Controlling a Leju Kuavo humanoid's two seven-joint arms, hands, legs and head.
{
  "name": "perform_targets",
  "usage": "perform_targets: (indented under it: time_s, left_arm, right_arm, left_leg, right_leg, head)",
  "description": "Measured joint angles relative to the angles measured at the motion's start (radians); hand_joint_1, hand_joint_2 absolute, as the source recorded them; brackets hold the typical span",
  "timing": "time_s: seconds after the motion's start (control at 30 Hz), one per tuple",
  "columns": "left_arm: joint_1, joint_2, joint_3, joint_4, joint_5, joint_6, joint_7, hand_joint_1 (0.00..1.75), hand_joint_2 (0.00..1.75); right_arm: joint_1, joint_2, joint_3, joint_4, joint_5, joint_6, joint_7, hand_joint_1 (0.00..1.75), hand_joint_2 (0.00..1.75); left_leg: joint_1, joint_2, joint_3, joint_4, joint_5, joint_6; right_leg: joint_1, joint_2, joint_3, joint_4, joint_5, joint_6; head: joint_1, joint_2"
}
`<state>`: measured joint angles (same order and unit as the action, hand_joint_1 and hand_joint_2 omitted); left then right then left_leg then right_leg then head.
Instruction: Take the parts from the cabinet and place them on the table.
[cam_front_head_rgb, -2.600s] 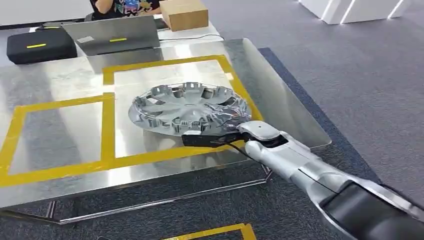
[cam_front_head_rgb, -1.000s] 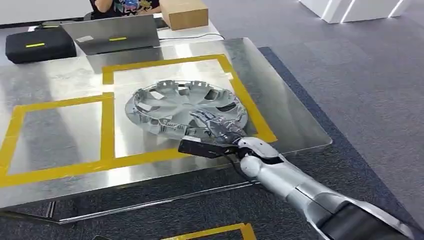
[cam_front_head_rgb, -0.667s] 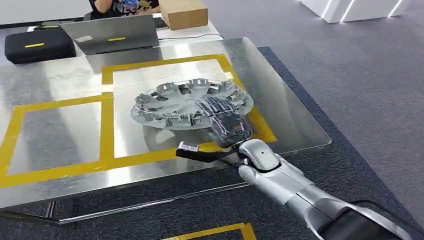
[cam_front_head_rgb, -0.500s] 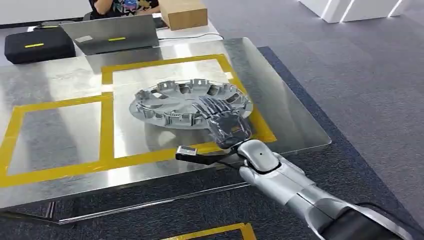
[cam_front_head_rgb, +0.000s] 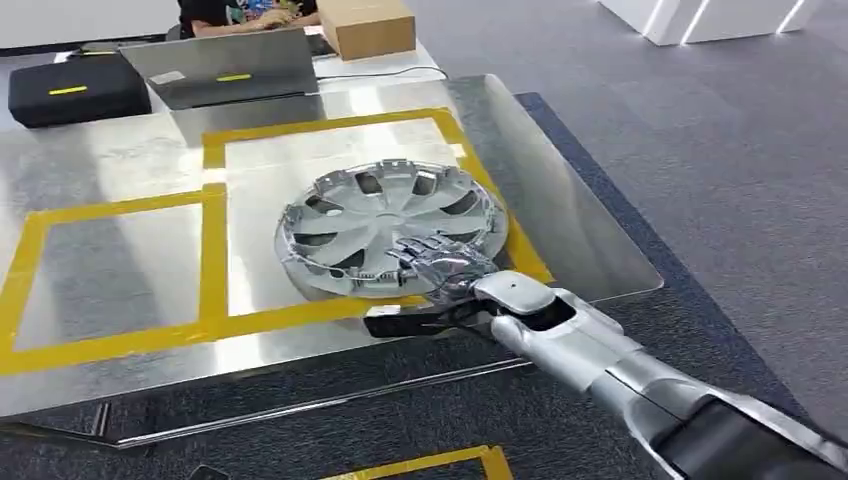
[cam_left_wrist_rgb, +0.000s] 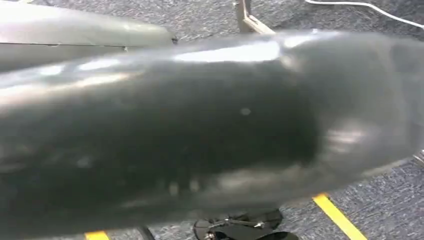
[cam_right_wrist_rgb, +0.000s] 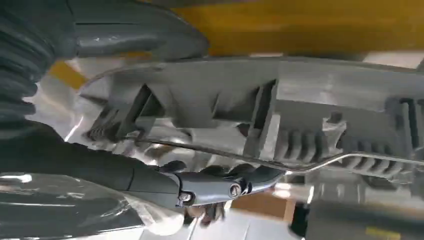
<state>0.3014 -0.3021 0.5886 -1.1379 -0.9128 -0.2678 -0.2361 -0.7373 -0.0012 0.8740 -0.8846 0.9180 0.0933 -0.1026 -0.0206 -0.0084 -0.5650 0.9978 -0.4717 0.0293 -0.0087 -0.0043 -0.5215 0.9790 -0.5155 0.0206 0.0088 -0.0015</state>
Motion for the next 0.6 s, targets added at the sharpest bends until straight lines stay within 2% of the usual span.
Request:
perform_targets:
  time_s: [0.1, 0.27, 0.43, 0.6]
  left_arm:
    - [-0.011, 0.018, -0.014, 0.025, 0.011, 0.006, -0.003, 0.00, 0.00]
    - [-0.020, 0.042, -0.040, 0.058, 0.034, 0.017, -0.005, 0.00, 0.00]
    - [-0.022, 0.058, -0.057, 0.077, 0.054, 0.017, -0.008, 0.00, 0.00]
    - [-0.023, 0.069, -0.071, 0.090, 0.059, 0.018, -0.010, 0.00, 0.00]
  right_arm:
    - [-0.037, -0.015, 0.032, 0.000, -0.110, 0.106, -0.018, 0.00, 1.75]
    - [-0.088, -0.038, 0.083, -0.013, -0.194, 0.135, -0.037, 0.00, 1.75]
    - [-0.120, -0.058, 0.128, -0.054, -0.307, 0.199, -0.038, 0.00, 1.75]
    - [-0.138, -0.069, 0.156, -0.080, -0.341, 0.223, -0.038, 0.00, 1.75]
  left_leg:
    - [0.000, 0.000, 0.000, 0.000, 0.000, 0.000]
    - [0.000, 0.000, 0.000, 0.000, 0.000, 0.000]
    - [0.000, 0.000, 0.000, 0.000, 0.000, 0.000]
    - [0.000, 0.000, 0.000, 0.000, 0.000, 0.000]
  right_leg:
    - [0.000, 0.000, 0.000, 0.000, 0.000, 0.000]
    - [0.000, 0.000, 0.000, 0.000, 0.000, 0.000]
    - [0.000, 0.001, 0.000, 0.000, 0.000, 0.000]
    - [0.000, 0.000, 0.000, 0.000, 0.000, 0.000]
  head:
    - [0.000, 0.000]
    - [0.000, 0.000]
    - [0.000, 0.000]
    - [0.000, 0.000]
